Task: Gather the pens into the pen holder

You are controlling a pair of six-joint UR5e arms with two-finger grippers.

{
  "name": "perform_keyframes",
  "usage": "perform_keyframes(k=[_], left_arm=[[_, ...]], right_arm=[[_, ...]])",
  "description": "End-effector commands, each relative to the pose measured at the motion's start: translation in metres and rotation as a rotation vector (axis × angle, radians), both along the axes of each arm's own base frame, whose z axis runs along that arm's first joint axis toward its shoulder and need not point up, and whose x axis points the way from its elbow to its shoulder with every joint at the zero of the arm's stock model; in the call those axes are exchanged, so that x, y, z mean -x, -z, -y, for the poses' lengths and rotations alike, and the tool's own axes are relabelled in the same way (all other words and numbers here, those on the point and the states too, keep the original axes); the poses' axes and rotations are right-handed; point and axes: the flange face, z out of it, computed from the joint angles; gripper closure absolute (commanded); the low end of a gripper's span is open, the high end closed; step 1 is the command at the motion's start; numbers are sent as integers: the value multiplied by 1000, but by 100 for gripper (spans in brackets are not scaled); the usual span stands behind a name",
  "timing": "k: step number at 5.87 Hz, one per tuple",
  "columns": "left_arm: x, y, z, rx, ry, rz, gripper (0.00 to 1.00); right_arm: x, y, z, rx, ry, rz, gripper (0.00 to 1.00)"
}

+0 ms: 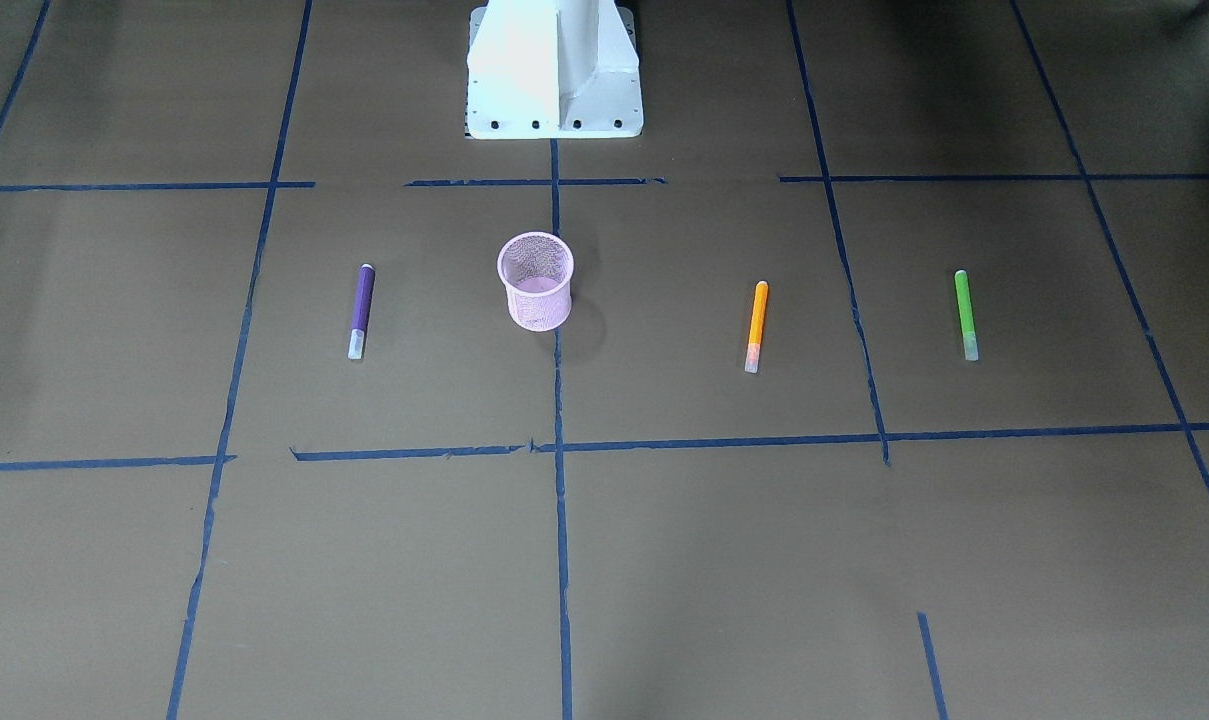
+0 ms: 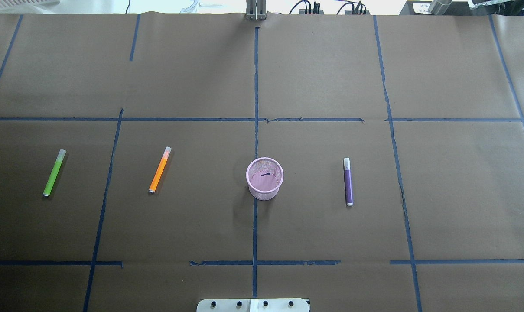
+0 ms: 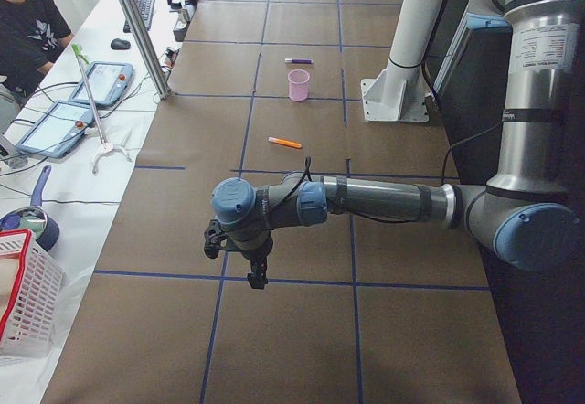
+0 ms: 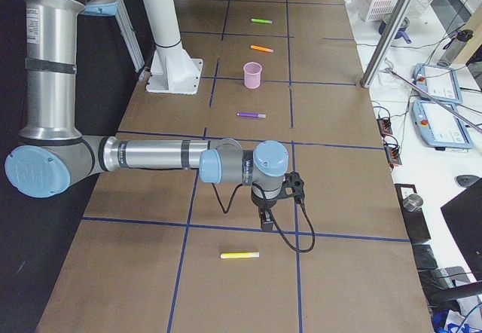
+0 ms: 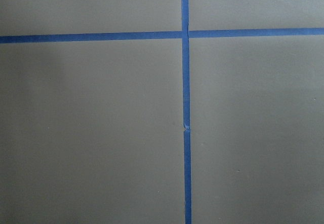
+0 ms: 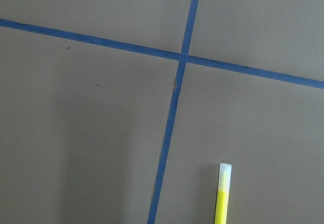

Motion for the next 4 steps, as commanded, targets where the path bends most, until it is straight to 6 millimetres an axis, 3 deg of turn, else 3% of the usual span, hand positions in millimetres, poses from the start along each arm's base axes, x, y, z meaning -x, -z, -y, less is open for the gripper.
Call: perform_keyframes(k=[1, 4], left_arm=[[0, 0, 0, 0, 0, 0, 0], [0, 7, 3, -15, 1, -1, 0]], right_arm=[[-1, 0, 0, 0, -1, -2, 0], [-1, -3, -3, -1, 4, -8, 0]])
